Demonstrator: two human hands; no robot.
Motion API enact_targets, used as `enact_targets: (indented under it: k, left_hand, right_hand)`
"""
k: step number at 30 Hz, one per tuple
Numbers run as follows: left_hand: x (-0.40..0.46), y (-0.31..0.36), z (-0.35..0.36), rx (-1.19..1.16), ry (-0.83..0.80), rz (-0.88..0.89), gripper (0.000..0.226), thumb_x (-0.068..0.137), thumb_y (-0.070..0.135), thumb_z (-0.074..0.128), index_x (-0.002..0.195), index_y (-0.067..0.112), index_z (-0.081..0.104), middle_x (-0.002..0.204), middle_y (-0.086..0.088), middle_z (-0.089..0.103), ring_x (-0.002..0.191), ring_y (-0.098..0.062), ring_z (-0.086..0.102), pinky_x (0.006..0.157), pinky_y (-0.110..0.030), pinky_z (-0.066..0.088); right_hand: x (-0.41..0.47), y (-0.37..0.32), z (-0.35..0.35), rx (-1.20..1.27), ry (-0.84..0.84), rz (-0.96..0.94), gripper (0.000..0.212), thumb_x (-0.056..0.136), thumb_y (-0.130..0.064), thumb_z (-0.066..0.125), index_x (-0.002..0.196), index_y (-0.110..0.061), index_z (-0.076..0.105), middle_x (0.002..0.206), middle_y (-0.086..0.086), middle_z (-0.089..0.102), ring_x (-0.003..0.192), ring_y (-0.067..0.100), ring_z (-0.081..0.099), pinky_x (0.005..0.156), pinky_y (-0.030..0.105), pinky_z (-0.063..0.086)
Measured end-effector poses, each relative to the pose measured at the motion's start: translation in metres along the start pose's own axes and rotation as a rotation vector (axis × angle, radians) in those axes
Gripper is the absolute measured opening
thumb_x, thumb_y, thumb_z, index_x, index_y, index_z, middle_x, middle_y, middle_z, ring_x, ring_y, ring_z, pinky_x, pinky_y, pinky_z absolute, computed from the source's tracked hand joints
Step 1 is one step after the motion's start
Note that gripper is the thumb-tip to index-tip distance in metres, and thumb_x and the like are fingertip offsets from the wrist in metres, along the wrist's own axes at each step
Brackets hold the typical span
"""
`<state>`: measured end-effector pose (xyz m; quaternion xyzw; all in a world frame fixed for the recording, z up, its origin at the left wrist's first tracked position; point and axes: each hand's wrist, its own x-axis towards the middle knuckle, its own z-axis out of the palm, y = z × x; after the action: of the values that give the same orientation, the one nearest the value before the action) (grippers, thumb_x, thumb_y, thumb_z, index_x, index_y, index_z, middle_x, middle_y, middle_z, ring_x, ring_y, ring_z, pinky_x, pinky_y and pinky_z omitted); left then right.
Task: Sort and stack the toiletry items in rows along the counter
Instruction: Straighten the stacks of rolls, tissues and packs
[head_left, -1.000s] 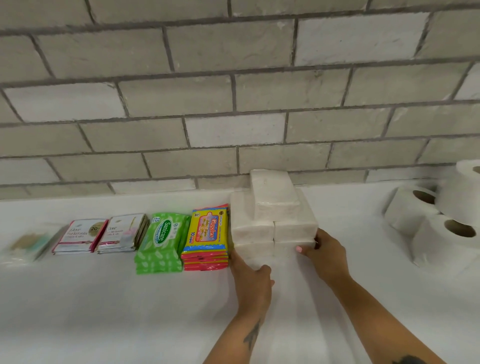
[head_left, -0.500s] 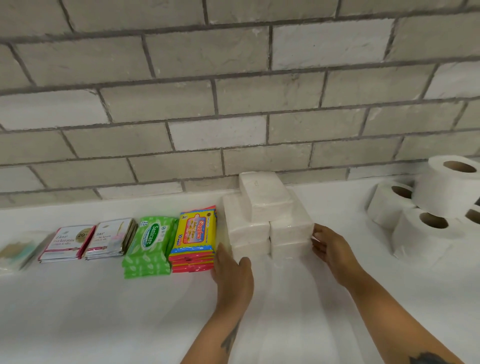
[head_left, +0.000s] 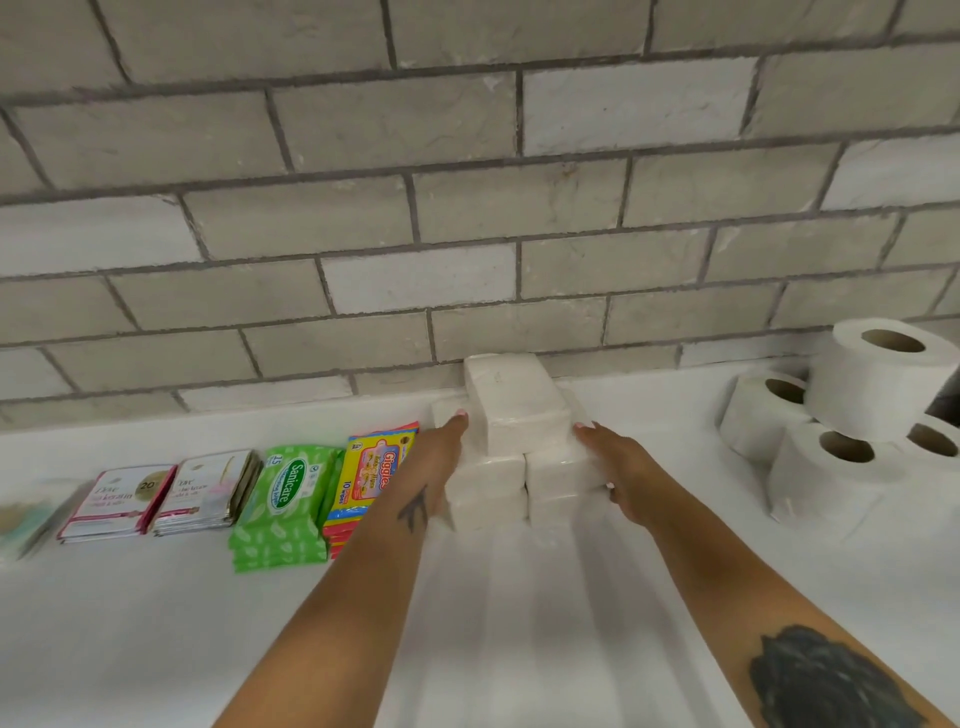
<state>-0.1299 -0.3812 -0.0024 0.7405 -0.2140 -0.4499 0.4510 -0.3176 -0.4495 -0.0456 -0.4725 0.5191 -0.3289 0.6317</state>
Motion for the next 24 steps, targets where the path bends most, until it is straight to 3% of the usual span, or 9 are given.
enact_targets:
  k: [2, 6, 9, 13, 17, 20, 24]
  left_hand:
    - [0.006, 0.000, 0.001, 0.042, -0.022, 0.027, 0.061, 0.088, 0.050, 0.054, 0.125, 0.001, 0.050, 0.109, -0.010, 0.056, 0.107, -0.029, 0.055, 0.100, -0.036, 0.042]
    - [0.052, -0.020, 0.002, 0.055, -0.074, 0.043, 0.076, 0.051, 0.053, 0.068, 0.110, 0.006, 0.065, 0.103, -0.015, 0.069, 0.095, -0.034, 0.066, 0.094, -0.049, 0.050]
    - [0.055, -0.021, 0.000, 0.085, -0.085, 0.039, 0.059, 0.062, 0.049, 0.070, 0.103, 0.007, 0.067, 0.101, -0.016, 0.070, 0.094, -0.034, 0.067, 0.092, -0.050, 0.051]
    - [0.044, -0.018, 0.002, 0.107, -0.109, 0.051, 0.056, 0.062, 0.049, 0.070, 0.100, 0.008, 0.067, 0.101, -0.015, 0.071, 0.094, -0.034, 0.068, 0.090, -0.051, 0.051]
    - [0.025, -0.016, 0.013, 0.083, -0.115, 0.045, 0.057, 0.065, 0.046, 0.070, 0.103, 0.004, 0.066, 0.101, -0.016, 0.070, 0.092, -0.034, 0.068, 0.089, -0.051, 0.051]
    - [0.007, -0.013, 0.027, 0.090, -0.136, 0.071, 0.034, 0.085, 0.034, 0.064, 0.101, 0.003, 0.064, 0.094, -0.014, 0.069, 0.082, -0.030, 0.067, 0.083, -0.042, 0.054]
    - [-0.001, -0.013, 0.048, 0.076, -0.155, 0.102, 0.035, 0.088, 0.030, 0.063, 0.107, 0.000, 0.064, 0.098, -0.016, 0.068, 0.081, -0.028, 0.065, 0.077, -0.039, 0.053]
  right_hand:
    - [0.001, -0.001, 0.003, -0.026, 0.035, 0.010, 0.060, 0.086, -0.048, 0.057, 0.138, -0.022, 0.044, 0.139, 0.005, 0.049, 0.122, 0.028, 0.048, 0.106, 0.049, 0.037]
    - [-0.004, 0.000, 0.006, -0.050, 0.080, 0.019, 0.059, 0.088, -0.047, 0.055, 0.137, -0.016, 0.045, 0.135, 0.007, 0.051, 0.120, 0.028, 0.050, 0.104, 0.049, 0.039]
    - [-0.009, 0.001, 0.006, -0.070, 0.100, 0.003, 0.051, 0.089, -0.046, 0.052, 0.128, -0.012, 0.052, 0.130, 0.009, 0.054, 0.117, 0.029, 0.052, 0.103, 0.049, 0.040]
    - [-0.016, 0.001, 0.003, -0.114, 0.111, -0.031, 0.027, 0.092, -0.042, 0.047, 0.090, -0.018, 0.059, 0.112, 0.013, 0.060, 0.104, 0.031, 0.056, 0.099, 0.051, 0.043]
    - [-0.021, 0.004, -0.008, -0.121, 0.158, -0.045, 0.031, 0.092, -0.043, 0.046, 0.103, -0.017, 0.058, 0.113, 0.009, 0.060, 0.106, 0.029, 0.056, 0.100, 0.049, 0.043]
    - [-0.027, 0.007, -0.022, -0.113, 0.170, -0.049, 0.034, 0.092, -0.042, 0.046, 0.110, -0.016, 0.059, 0.115, 0.008, 0.061, 0.107, 0.028, 0.056, 0.100, 0.049, 0.043]
    - [-0.035, 0.005, -0.042, -0.072, 0.189, -0.036, 0.023, 0.094, -0.039, 0.047, 0.092, -0.019, 0.060, 0.108, 0.007, 0.062, 0.104, 0.028, 0.056, 0.100, 0.047, 0.043]
